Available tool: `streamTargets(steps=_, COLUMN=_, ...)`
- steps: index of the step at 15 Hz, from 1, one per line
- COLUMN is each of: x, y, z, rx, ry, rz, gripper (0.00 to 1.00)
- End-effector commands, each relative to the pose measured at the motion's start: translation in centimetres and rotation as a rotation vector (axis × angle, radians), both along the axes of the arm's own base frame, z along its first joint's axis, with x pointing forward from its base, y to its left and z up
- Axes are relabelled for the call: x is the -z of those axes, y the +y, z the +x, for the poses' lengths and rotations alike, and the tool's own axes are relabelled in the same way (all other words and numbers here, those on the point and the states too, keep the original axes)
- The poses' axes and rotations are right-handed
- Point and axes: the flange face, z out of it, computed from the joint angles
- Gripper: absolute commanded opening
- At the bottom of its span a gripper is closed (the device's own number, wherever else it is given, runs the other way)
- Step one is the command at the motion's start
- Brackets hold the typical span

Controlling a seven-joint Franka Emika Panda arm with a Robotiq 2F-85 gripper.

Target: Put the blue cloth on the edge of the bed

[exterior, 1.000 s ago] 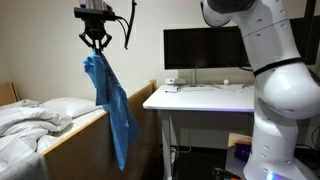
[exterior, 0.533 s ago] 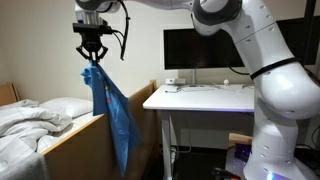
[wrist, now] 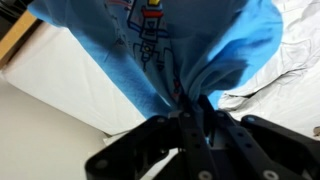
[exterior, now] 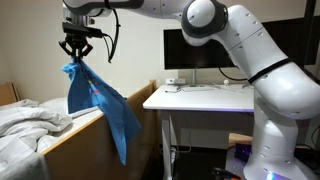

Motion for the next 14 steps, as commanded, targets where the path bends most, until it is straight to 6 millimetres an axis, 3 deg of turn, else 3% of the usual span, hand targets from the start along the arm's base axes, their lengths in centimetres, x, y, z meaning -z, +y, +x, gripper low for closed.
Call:
streamTargets(steps=1, x=0.3, y=0.7, z=1.6, rx=-0.062, ry=-0.053, rz=0.003, gripper=0.06)
streamTargets(steps=8, x=1.4, y=-0.1, z=2.9, rx=-0.057, ry=-0.059, rz=0.012, gripper=0.05)
streamTargets(steps=9, x=1.3, y=-0.1, z=2.9, rx=-0.058, ry=-0.063, rz=0.017, gripper=0.37)
streamTargets(steps=10, x=1.1, y=-0.2, z=2.9, rx=-0.057, ry=-0.066, rz=0.016, gripper=0.38)
streamTargets(steps=14, x=0.1, y=-0.4, z=2.7, rx=-0.050, ry=-0.087, rz=0.022, gripper=0.62)
